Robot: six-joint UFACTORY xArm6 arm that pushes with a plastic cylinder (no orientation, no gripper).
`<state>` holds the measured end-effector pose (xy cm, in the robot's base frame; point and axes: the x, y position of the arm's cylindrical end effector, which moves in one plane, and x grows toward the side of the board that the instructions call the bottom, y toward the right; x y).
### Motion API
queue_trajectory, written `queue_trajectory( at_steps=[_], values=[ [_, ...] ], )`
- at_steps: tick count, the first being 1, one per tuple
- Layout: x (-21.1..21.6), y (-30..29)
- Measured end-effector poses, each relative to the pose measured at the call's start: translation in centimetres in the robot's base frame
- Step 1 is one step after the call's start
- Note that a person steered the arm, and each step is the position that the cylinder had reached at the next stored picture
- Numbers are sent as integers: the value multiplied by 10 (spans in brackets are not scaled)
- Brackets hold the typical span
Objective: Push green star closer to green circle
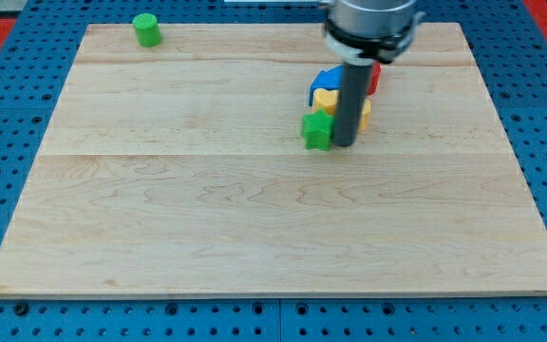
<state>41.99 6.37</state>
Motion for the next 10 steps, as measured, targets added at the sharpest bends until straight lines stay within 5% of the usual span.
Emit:
queue_trajectory(
  at_steps=[4,7,10],
  values=[
    [-60,-137],
    [-44,-80],
    [-104,-120]
  ],
)
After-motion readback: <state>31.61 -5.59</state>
